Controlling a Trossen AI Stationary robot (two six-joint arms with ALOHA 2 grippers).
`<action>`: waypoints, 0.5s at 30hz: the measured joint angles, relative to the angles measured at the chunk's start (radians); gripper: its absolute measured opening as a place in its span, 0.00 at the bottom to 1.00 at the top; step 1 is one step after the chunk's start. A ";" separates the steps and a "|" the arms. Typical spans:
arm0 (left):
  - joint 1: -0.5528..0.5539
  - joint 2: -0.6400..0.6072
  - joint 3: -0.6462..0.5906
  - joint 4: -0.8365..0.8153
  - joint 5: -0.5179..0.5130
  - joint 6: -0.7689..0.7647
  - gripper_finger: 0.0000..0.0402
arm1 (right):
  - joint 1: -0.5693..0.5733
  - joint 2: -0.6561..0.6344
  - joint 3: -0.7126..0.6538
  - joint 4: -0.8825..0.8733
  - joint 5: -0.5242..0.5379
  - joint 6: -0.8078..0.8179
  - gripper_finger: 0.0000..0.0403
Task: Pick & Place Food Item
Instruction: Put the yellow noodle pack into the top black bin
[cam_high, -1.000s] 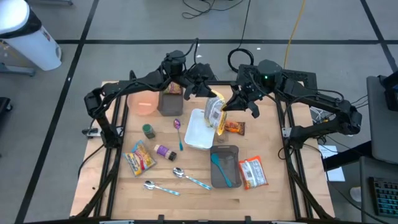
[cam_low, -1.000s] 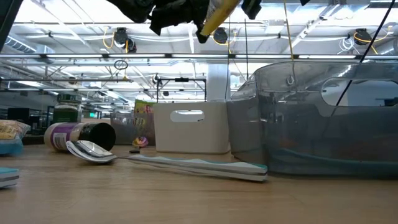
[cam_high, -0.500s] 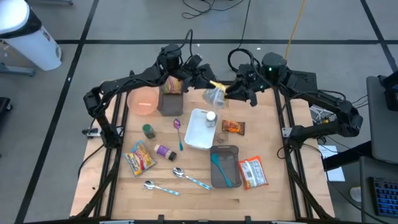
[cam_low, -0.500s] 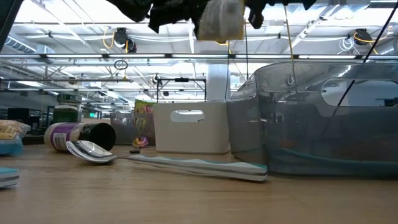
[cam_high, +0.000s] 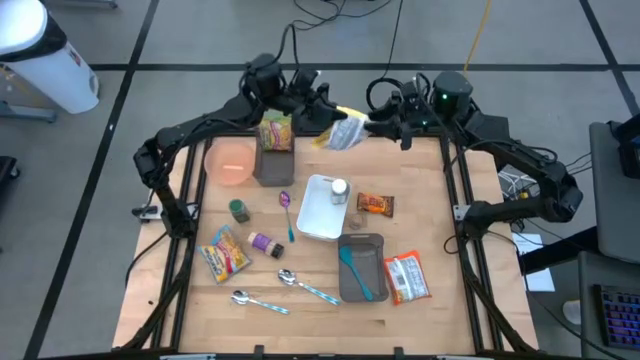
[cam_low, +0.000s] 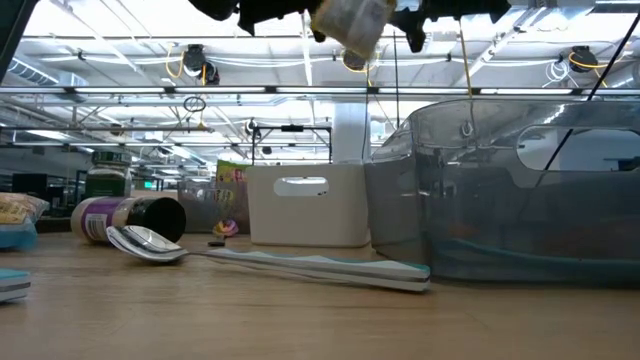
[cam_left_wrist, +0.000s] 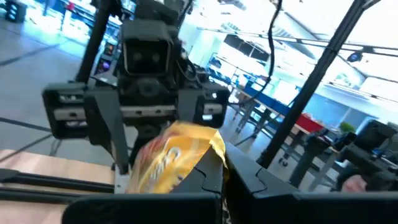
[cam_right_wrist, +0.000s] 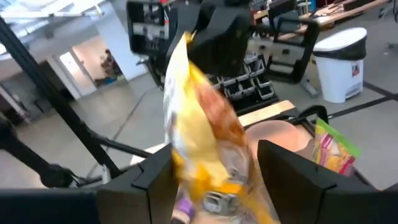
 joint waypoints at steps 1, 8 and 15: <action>0.001 0.000 0.002 -0.001 -0.006 0.002 0.00 | -0.003 0.000 0.000 -0.005 0.000 -0.017 0.52; 0.001 0.000 0.004 0.000 -0.015 0.001 0.00 | -0.009 0.001 0.000 0.002 0.055 -0.104 0.51; 0.001 0.000 0.004 -0.001 -0.018 0.000 0.00 | -0.007 0.016 0.000 0.009 0.042 -0.130 0.49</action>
